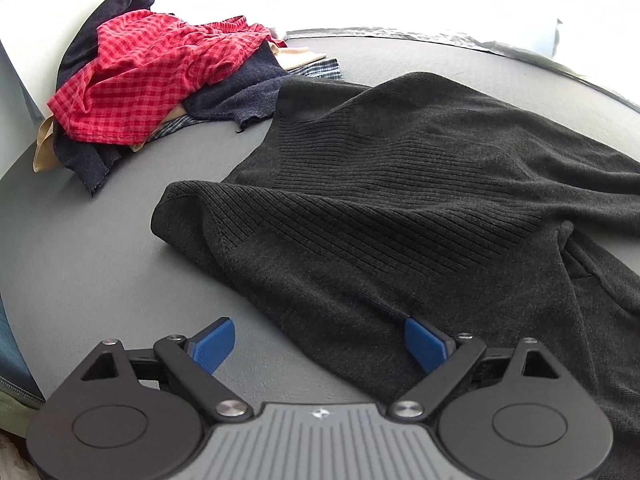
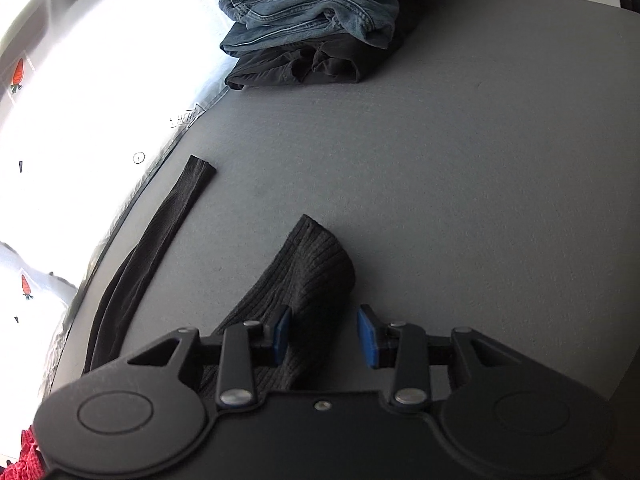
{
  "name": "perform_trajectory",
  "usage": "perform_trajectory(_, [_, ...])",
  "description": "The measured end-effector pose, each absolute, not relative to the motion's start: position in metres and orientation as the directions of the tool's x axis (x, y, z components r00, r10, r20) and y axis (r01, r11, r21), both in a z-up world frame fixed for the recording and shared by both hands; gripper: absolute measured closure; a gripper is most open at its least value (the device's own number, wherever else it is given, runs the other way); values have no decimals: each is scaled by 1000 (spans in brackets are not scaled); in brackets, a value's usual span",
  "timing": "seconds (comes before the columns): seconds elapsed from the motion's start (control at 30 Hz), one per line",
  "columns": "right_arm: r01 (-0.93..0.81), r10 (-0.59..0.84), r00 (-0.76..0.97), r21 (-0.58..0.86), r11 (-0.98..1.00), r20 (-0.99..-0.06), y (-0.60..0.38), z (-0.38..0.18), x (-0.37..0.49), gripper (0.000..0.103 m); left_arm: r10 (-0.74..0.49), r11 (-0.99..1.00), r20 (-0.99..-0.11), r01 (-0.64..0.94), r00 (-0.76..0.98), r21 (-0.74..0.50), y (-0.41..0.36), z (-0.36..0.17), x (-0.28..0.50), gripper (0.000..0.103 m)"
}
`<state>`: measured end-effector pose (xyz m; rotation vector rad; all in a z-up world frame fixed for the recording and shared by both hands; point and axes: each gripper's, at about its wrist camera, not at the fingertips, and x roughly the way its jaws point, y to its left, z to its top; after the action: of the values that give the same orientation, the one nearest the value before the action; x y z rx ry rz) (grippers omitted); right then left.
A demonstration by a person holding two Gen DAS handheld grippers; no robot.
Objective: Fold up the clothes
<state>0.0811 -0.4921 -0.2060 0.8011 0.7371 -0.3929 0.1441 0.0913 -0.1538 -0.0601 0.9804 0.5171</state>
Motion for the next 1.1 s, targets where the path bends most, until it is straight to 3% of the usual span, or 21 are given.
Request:
perform_trajectory(0.03, [571,-63,675,467,675,-735,-489,-203,85,90,392,877,-805,-446,446,181,92,-154,144,8])
perform_trajectory(0.13, [527,-211,649,232,817,-731,-469,-179,96,98,394,877,-803,-444,446,184,92,-154,144,8])
perform_trajectory(0.27, [311,-425,712,-292,904,-558,-416,-149,108,102,397,876,-801,-445,447,186,91,-155,144,8])
perform_trajectory(0.3, [248,-413,726,-351,903,-550,-409,-150,110,102,399,875,-800,-447,447,187,91,-155,144,8])
perform_trajectory(0.4, [255,-324,711,-200,946,-624,-417,-154,115,102,402,876,-798,-443,449,192,90,-155,144,8])
perform_trajectory(0.5, [433,-286,661,41,901,-694,-449,-160,102,100,394,878,-802,-442,449,184,91,-156,143,7])
perform_trajectory(0.6, [558,-252,609,180,810,-752,-476,-172,88,97,391,873,-803,-457,450,169,93,-156,141,6])
perform_trajectory(0.67, [591,-226,575,209,779,-786,-482,-180,76,97,393,872,-802,-459,449,171,93,-156,141,6])
perform_trajectory(0.87, [476,-48,580,291,830,-813,-462,-195,72,95,401,874,-802,-448,442,190,92,-156,143,4])
perform_trajectory(0.9, [473,-63,578,271,838,-814,-459,-196,76,90,401,875,-803,-446,441,191,92,-156,143,4])
perform_trajectory(1.1, [428,-193,660,152,891,-726,-446,-176,103,87,397,884,-807,-420,438,206,93,-155,146,3])
